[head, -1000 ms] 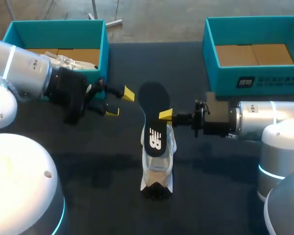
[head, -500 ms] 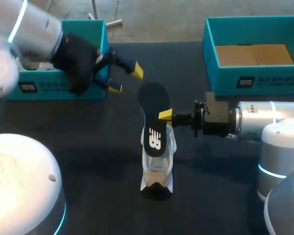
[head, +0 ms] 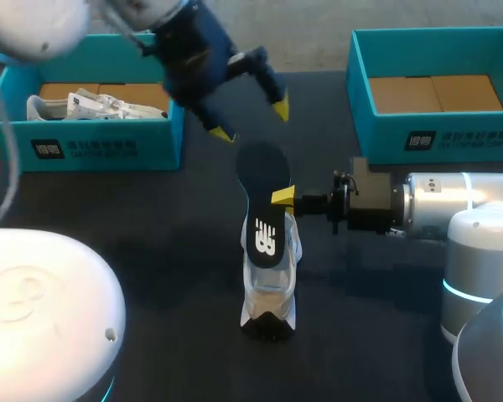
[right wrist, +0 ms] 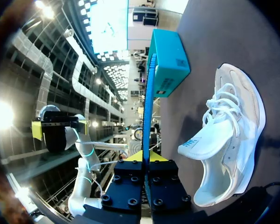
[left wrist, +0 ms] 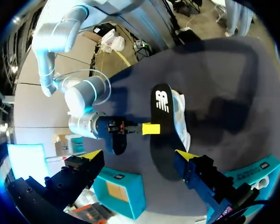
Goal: Take the shoe out of the shoebox, open the shoe tongue, remove and reinsert the insole, then place the shoe into the shoebox
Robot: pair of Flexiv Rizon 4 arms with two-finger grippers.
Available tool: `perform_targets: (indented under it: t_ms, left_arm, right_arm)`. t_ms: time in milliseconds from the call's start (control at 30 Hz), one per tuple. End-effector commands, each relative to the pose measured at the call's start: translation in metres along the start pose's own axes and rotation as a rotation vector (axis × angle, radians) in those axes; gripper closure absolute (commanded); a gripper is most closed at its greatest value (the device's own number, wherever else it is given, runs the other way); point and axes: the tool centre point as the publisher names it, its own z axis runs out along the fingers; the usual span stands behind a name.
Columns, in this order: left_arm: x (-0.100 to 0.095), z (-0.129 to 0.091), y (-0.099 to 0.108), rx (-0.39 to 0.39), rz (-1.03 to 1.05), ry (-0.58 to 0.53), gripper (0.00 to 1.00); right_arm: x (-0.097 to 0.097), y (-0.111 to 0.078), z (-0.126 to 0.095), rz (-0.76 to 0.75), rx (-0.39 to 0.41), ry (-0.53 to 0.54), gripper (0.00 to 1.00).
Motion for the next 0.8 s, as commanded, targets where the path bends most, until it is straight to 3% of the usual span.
perform_targets:
  t_ms: [33, 433, 567, 800]
  left_arm:
    - [-0.011, 0.004, 0.013, 0.12, -0.034, 0.384, 0.0]
    - [-0.016, 0.009, 0.017, 0.101, -0.133, 0.527, 0.0]
    - [-0.011, 0.011, 0.013, 0.048, -0.128, 0.477, 0.0]
    - [0.017, 0.015, 0.009, -0.018, -0.141, 0.273, 0.0]
  right_arm:
    - [0.0, -0.001, 0.002, 0.0, -0.004, -0.002, 1.0]
    - [0.0, -0.001, 0.002, 0.0, -0.004, -0.002, 1.0]
    - [0.0, -0.001, 0.002, 0.0, -0.004, -0.002, 1.0]
    - [0.0, -0.001, 0.002, 0.0, -0.004, -0.002, 1.0]
